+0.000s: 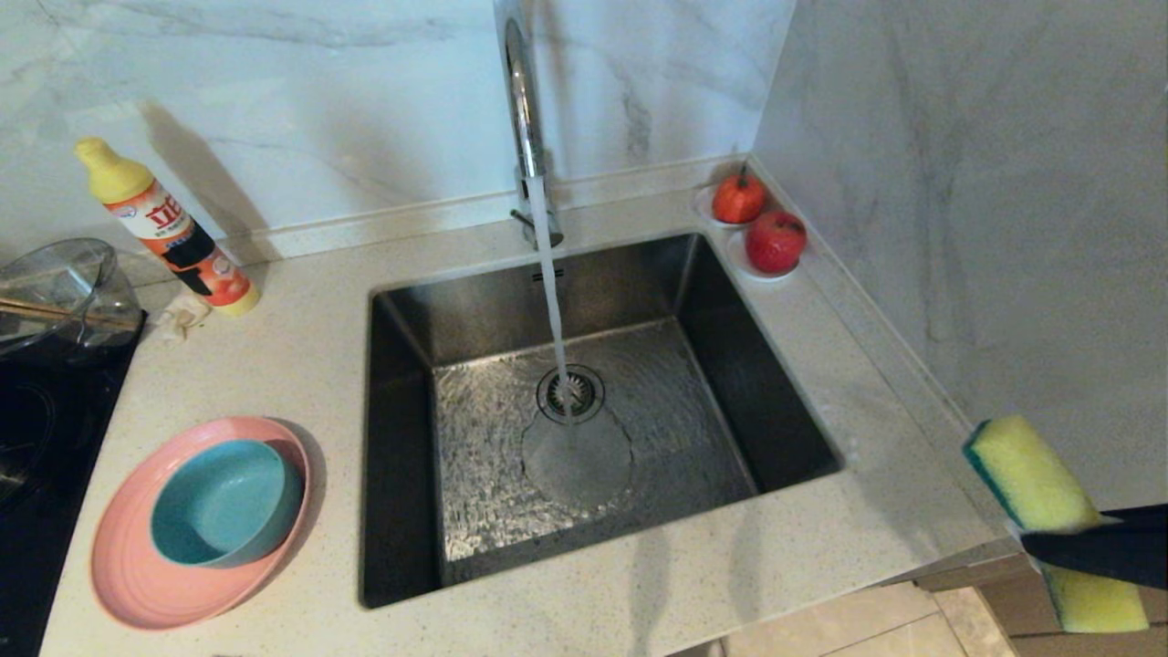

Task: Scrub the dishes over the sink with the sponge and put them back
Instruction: Pick up a bowl and the sponge

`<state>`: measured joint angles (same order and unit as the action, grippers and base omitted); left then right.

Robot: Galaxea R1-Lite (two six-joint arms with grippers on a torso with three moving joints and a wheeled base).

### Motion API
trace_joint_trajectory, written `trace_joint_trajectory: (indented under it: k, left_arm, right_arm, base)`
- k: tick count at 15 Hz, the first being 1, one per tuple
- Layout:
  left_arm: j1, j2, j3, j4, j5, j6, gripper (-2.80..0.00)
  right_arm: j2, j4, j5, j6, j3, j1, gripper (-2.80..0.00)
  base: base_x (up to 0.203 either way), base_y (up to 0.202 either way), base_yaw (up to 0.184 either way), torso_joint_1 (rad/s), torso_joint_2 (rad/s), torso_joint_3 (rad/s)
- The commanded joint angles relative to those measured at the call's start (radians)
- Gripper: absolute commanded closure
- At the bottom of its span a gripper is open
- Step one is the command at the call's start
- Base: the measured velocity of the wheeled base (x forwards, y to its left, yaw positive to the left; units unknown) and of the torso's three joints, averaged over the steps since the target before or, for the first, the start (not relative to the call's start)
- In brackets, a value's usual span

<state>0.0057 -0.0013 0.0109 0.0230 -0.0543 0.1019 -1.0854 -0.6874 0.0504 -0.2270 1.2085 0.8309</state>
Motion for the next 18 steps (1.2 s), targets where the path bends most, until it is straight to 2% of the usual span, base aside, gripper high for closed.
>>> trace_joint_trajectory:
  k: [1,4,12,18]
  left_arm:
    - [0.0,0.001,0.0,-0.001,-0.001,0.001,0.0]
    - [0.0,0.001,0.0,0.0,-0.001,0.001,0.0]
    - [0.0,0.001,0.0,0.002,-0.001,0.009,0.0]
    - [0.0,0.001,0.001,0.006,0.006,0.007,0.0]
  right_arm:
    - [-0.029,-0.003,-0.006,0.0,-0.003,0.011,0.0]
    - [-0.067,-0.003,-0.007,-0.001,0.002,0.04,0.0]
    - [-0.157,0.0,-0.067,-0.013,0.009,0.041,0.0]
    - [-0.191,0.046,-0.07,-0.021,-0.016,0.043,0.0]
  base:
    - [0.0,0.0,0.0,0.0,0.0,0.0]
    - [0.0,0.0,0.0,0.0,0.0,0.0]
    - [0.0,0.0,0.0,0.0,0.0,0.0]
    - [0.0,0.0,0.0,0.0,0.0,0.0]
